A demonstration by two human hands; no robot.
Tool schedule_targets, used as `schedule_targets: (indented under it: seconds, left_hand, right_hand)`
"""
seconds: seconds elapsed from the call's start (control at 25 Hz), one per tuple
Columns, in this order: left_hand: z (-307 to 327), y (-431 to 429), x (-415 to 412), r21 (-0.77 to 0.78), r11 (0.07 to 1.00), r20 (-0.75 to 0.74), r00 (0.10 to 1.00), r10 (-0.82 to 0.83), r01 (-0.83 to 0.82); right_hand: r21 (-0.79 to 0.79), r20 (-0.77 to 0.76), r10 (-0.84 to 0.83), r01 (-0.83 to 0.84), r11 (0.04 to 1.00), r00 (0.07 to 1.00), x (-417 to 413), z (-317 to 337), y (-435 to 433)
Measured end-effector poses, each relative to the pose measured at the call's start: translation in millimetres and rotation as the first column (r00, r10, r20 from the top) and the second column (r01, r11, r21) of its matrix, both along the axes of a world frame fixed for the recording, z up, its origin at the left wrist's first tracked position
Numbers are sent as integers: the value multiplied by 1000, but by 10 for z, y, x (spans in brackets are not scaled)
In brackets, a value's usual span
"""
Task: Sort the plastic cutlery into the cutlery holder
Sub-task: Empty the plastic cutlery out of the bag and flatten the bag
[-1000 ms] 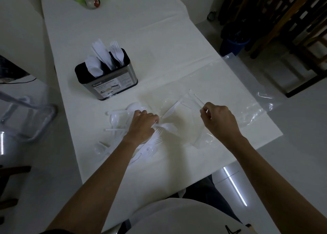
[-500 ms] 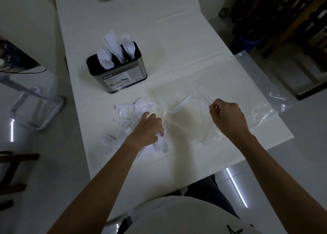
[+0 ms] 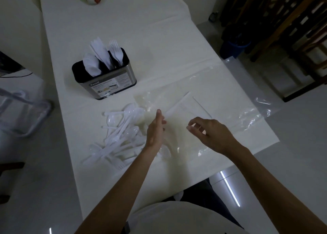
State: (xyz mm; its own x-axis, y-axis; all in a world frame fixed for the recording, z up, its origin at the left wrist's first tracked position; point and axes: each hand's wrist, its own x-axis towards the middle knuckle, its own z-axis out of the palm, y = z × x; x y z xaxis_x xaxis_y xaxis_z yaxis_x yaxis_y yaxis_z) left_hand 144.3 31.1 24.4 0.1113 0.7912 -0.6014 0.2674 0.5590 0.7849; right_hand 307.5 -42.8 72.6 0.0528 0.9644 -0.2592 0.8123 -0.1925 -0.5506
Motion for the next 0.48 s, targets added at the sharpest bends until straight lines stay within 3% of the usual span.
schedule_targets:
  seconds: [0.12, 0.2, 0.28, 0.4, 0.48]
  left_hand:
    - [-93, -17, 145, 86, 996, -82, 996, 41, -34]
    - [-206, -53, 185, 144, 980, -76, 986, 148, -136]
    - [-288, -76, 225, 165, 967, -139, 966, 219, -196]
    - [-324, -113, 319, 226, 947, -278, 917, 286, -227]
    - [-336, -134, 376, 303, 922, -337, 878, 340, -240]
  right_hand:
    - [79, -21, -86, 88, 993, 996, 560, -148, 101]
    - [205, 60, -213, 196, 959, 975, 1103, -274, 267]
    - [237, 198, -352, 304, 923, 915, 1622, -342, 489]
    - [68, 291, -468, 469, 880, 835, 2124, -438, 814]
    - [-137, 198, -490, 519, 844, 849, 2275, -546, 954]
